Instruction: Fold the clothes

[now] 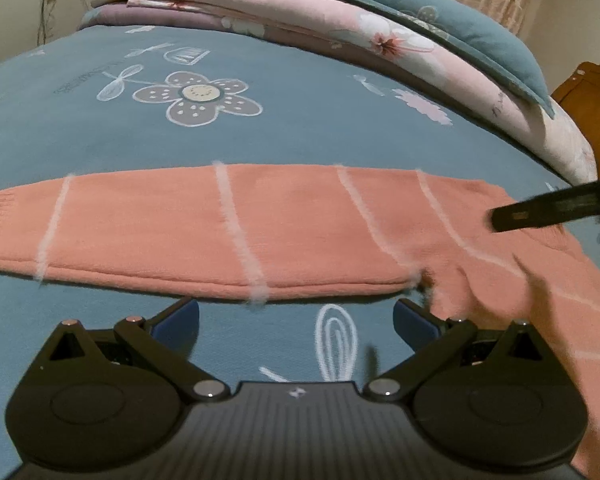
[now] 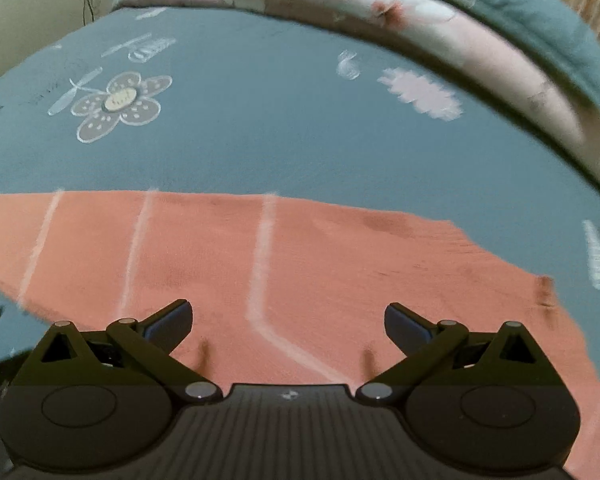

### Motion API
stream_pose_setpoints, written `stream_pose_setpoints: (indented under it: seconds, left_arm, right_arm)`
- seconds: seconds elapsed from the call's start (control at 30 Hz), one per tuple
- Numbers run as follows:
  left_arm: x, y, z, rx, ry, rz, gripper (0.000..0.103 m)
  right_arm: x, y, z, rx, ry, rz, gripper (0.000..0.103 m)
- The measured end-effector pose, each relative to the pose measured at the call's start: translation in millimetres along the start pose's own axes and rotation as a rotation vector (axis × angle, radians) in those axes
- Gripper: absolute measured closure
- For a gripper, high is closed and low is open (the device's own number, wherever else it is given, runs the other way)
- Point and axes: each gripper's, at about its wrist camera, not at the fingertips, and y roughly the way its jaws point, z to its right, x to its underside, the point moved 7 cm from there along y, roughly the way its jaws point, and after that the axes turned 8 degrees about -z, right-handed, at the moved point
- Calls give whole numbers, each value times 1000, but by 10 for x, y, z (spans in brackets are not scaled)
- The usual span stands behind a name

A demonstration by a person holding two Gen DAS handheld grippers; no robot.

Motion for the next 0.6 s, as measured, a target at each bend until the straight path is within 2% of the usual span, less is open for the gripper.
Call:
stream_pose_setpoints:
  seconds: [0.23, 0.37, 0.47, 0.6]
  left_arm:
    - [18, -97, 316, 40, 78, 26, 1]
    - [88, -161, 619, 69, 150, 37, 1]
    - [184, -157, 903, 115, 219, 24, 1]
    - [347, -152, 1278, 178, 315, 5, 1]
  right_arm:
    - [468, -1089, 610, 138, 23, 21, 0]
    - [932, -1655, 887, 203, 51, 65, 0]
    - [1470, -1708, 1031, 198, 117, 26, 0]
    - [2209, -1284, 1080, 145, 202, -52, 0]
